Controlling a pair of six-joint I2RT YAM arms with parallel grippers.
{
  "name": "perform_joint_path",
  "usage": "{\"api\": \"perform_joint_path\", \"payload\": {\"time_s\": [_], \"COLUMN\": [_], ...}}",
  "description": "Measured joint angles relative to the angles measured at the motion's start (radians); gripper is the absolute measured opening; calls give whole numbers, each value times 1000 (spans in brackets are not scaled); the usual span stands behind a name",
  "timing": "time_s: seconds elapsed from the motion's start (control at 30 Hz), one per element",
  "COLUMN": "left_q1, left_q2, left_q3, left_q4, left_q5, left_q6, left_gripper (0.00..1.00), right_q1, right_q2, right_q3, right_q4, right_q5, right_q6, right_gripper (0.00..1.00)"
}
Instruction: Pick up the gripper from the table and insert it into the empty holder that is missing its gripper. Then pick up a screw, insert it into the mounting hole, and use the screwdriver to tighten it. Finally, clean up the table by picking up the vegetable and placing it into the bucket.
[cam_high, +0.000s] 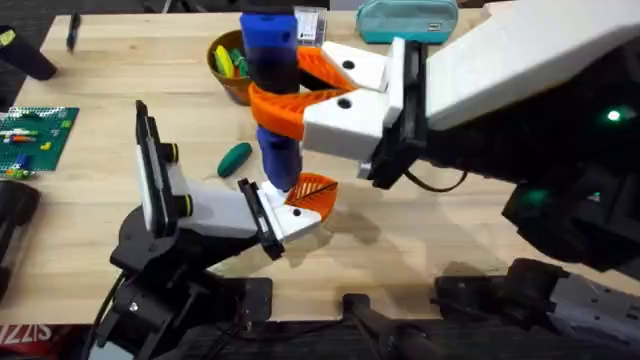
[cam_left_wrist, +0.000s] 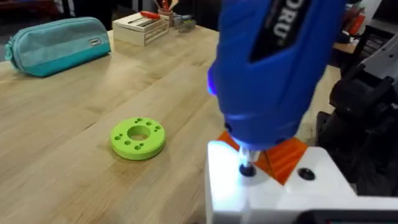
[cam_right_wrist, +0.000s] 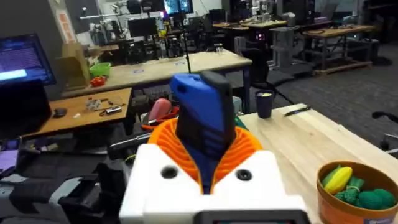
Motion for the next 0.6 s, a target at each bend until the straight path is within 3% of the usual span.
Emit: {"api": "perform_joint_path", "payload": {"time_s": [0.2, 0.4, 0.6], "left_q1": [0, 0, 0], "left_q2": [0, 0, 0], "left_q3": [0, 19, 21], "left_q4": [1, 23, 8], "left_q5": [0, 7, 11], "left_q6": [0, 13, 14], "left_gripper": [21, 21, 21], "right_q1": [0, 5, 5], "right_q2": [0, 11, 2], "right_q3": [-1, -36, -36], "right_q4": [10, 185, 155], "right_q5": [0, -40, -32], "right_q6": [2, 32, 38], "right_gripper": [58, 58, 58]}}
